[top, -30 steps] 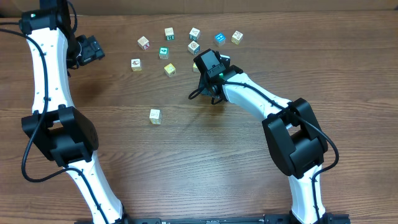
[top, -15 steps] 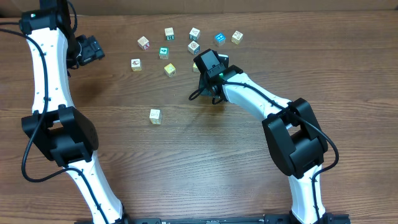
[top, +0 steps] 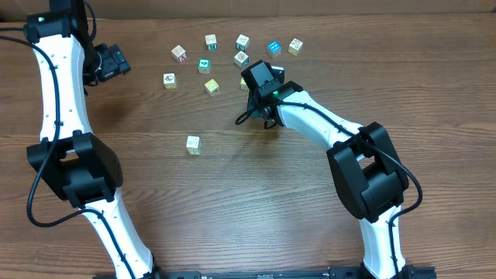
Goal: Form a tower
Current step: 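Lower the right gripper and grasp the blue X block, then lift and carry the X block with the right gripper toward the stack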
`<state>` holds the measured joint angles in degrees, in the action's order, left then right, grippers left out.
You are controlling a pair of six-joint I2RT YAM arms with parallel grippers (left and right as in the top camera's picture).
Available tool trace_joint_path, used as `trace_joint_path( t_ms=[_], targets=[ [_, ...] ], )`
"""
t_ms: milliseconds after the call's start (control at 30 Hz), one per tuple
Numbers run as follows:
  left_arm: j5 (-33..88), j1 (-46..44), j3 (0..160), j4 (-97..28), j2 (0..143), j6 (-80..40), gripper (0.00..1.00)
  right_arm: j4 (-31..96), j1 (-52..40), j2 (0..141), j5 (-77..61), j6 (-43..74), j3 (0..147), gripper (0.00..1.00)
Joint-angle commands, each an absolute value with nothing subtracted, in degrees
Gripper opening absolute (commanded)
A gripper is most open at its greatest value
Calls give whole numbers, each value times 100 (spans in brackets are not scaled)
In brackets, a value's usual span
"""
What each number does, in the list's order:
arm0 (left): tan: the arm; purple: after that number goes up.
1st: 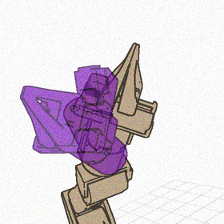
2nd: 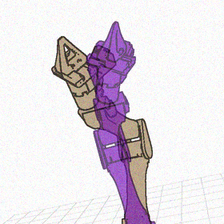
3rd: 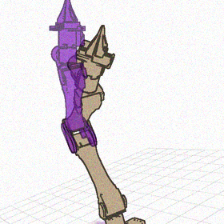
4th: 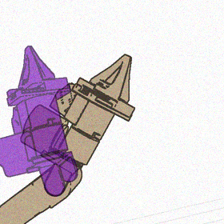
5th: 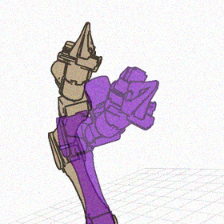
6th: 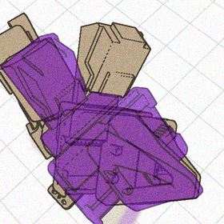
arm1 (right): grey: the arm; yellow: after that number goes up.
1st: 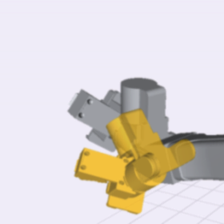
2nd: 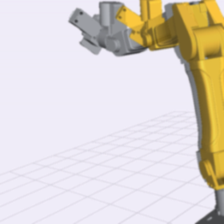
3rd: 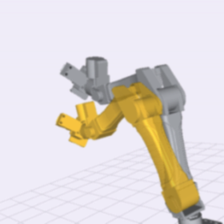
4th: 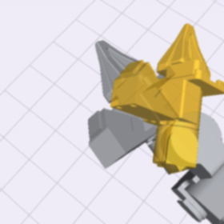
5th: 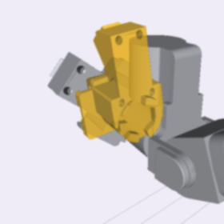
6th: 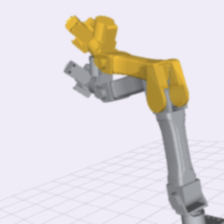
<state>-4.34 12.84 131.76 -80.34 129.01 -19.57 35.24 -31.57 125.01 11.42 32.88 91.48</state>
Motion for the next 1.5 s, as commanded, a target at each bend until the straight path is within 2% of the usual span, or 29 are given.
trace_joint_path(
  t_ms=[0,300,500,767,900,1000,1233,1333,1467],
  targets=[
    [-445,1273,13246,-8034,12864,-2016,100,3616,-3144,12451,1208,3271,9314,20],
    [-445,1271,13246,-8034,12864,-2016,100,4477,-3223,11935,1146,3336,9863,19],
    [-447,1273,13246,-8034,12864,-2016,100,4853,-3487,11465,692,3942,10036,18],
    [-445,1271,13246,-8034,12864,-2018,100,4845,-4230,11380,681,4525,10036,18],
    [-447,1280,13246,-8034,12864,-2016,100,4720,-4595,11389,681,4521,10036,10],
    [-445,1284,13246,-8034,12864,-2016,100,4525,-4829,11389,683,4525,10036,10],
    [-445,1284,13246,-8034,12864,-2016,100,4333,-5133,11389,729,4567,10036,10],
    [-445,1234,13246,-8034,12864,-2016,100,4421,-5192,11391,993,5231,10036,10],
    [-447,1227,13246,-8031,12864,-2016,100,4403,-5212,11404,1264,5411,10036,11]
  ],
)
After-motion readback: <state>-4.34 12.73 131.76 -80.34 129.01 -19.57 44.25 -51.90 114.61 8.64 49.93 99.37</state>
